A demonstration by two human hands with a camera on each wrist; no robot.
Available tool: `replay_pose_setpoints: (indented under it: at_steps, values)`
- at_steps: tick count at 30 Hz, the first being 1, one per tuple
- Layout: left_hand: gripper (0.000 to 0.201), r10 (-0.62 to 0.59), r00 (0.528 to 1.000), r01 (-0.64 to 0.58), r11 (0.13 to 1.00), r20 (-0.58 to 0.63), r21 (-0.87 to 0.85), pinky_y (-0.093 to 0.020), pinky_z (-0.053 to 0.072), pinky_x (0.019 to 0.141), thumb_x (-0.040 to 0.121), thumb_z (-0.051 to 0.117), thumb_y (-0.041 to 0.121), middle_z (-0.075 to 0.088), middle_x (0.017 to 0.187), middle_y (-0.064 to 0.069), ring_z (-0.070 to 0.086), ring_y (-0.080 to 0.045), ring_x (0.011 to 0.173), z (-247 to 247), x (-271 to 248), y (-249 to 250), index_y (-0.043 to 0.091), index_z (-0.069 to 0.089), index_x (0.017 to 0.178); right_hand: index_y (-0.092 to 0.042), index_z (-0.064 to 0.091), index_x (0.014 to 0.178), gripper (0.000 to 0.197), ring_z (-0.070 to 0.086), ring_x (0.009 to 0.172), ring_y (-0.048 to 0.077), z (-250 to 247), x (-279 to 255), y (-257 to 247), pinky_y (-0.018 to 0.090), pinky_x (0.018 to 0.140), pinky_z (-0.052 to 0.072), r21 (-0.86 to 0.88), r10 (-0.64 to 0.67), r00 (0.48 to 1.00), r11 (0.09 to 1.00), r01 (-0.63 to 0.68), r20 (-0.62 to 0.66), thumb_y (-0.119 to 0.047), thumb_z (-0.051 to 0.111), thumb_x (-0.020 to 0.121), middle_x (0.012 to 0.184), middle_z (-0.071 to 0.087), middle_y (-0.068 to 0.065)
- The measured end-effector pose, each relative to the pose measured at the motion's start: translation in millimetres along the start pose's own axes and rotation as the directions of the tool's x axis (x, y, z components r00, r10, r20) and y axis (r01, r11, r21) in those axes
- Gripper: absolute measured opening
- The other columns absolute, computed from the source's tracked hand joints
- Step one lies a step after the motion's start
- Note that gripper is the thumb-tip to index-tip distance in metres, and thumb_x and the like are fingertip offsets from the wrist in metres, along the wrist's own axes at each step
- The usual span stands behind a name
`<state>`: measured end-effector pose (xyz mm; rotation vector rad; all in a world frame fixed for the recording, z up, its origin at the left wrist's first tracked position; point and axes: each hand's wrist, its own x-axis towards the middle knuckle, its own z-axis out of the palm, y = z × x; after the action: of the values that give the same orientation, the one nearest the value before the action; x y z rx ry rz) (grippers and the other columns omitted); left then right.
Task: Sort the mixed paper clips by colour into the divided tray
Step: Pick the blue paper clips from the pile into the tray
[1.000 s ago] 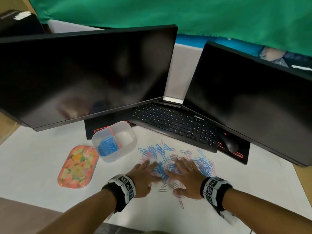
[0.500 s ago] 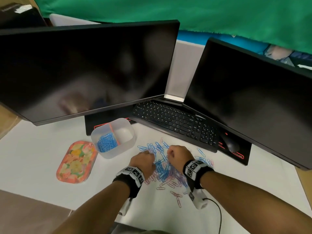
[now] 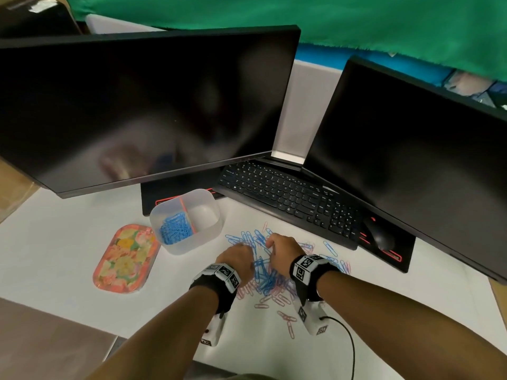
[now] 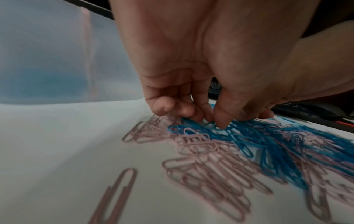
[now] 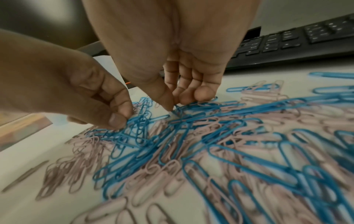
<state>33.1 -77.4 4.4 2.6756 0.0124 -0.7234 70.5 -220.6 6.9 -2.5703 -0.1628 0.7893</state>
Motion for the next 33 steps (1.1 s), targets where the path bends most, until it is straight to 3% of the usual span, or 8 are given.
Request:
replay_pose_setpoints:
  at_steps: [5,13,18,20,23,27,30,33]
  values:
    - [0.023,0.049,0.998,-0.047,0.995,0.027,-0.09,-0.029,0.049,0.087,0.091,0.05,0.021,0.058,0.116,-0.008,0.058,-0.023,0.104,-2.6,0.3,-1.1,0.009,0.058,0.109,-0.017,0.061,0.104,0.025,0.05,0.086,0.017,-7.7,-4.6,11.9,0.026,0.079,0.046,0.099,-0.031,0.999,0.995,0.033,-0.022,-0.003,0.047,0.088,0.095,0.051,0.0]
    - [0.009,0.043,0.996,-0.016,0.949,0.079,-0.316,-0.019,0.045,0.076,0.084,0.061,0.013,0.061,0.092,0.006,0.06,-0.015,0.093,-12.5,2.3,-7.0,0.022,0.064,0.083,-0.018,0.065,0.096,0.025,0.051,0.07,0.004,-15.7,-12.0,16.5,0.011,0.055,0.035,0.253,-0.001,1.0,0.967,0.003,-0.011,-0.002,0.047,0.087,0.081,0.056,-0.009]
    - [0.028,0.005,0.995,0.045,0.865,0.098,-0.499,-0.022,0.049,0.076,0.09,0.054,0.012,0.062,0.091,0.004,0.059,-0.013,0.084,-15.8,1.4,-15.8,0.024,0.065,0.113,-0.017,0.062,0.102,0.033,0.053,0.06,0.014,-17.8,-14.0,16.6,0.023,0.056,0.041,0.537,0.037,0.995,0.84,-0.082,0.094,0.002,0.044,0.082,0.077,0.065,0.01]
    - [0.031,0.012,0.992,0.065,0.803,0.125,-0.592,-0.017,0.048,0.064,0.091,0.048,0.003,0.06,0.088,0.001,0.056,-0.009,0.074,-20.7,-1.3,-15.1,0.017,0.068,0.108,-0.017,0.063,0.097,0.035,0.051,0.059,0.016,-16.8,-13.9,16.7,0.025,0.053,0.039,0.631,0.052,0.989,0.765,-0.127,0.136,0.003,0.039,0.08,0.07,0.061,0.006]
    - [0.034,-0.057,0.977,0.204,0.544,0.206,-0.814,-0.02,0.031,0.042,0.085,0.041,-0.008,0.056,0.08,-0.012,0.044,-0.01,0.048,-22.2,-2.0,-18.8,0.01,0.066,0.072,-0.013,0.061,0.089,0.031,0.05,0.059,0.017,-12.9,-13.7,15.0,0.025,0.055,0.037,0.706,0.071,0.978,0.682,-0.192,0.198,0.003,0.036,0.079,0.066,0.055,0.002]
    - [0.031,-0.132,0.975,0.216,0.386,0.178,-0.897,-0.025,0.024,0.05,0.079,0.029,-0.011,0.045,0.064,-0.012,0.038,-0.017,0.051,-25.1,-3.9,-20.5,0.005,0.049,0.061,-0.012,0.059,0.083,0.021,0.041,0.051,0.014,-11.1,-12.9,10.0,0.023,0.049,0.03,0.665,0.076,0.98,0.724,-0.181,0.184,0.0,0.043,0.078,0.06,0.047,0.004]
    - [0.037,-0.121,0.988,0.137,0.407,0.096,-0.903,-0.019,0.035,0.048,0.083,0.027,-0.015,0.045,0.065,-0.009,0.04,-0.018,0.058,-30.5,-9.5,-18.2,0.009,0.045,0.062,-0.012,0.06,0.085,0.01,0.044,0.053,0.013,-9.8,-11.8,6.5,0.023,0.054,0.035,0.568,0.054,0.99,0.814,-0.119,0.13,-0.01,0.05,0.082,0.061,0.052,-0.001]
    - [0.015,-0.117,0.992,0.094,0.364,0.055,-0.926,-0.019,0.043,0.059,0.076,0.04,0.008,0.058,0.08,-0.005,0.053,-0.016,0.072,-34.4,-15.8,-16.0,0.009,0.05,0.066,-0.02,0.062,0.084,0.009,0.054,0.064,0.015,-8.0,-12.6,3.6,0.025,0.063,0.042,0.518,0.052,0.994,0.85,-0.097,0.101,-0.014,0.056,0.08,0.071,0.06,-0.001]
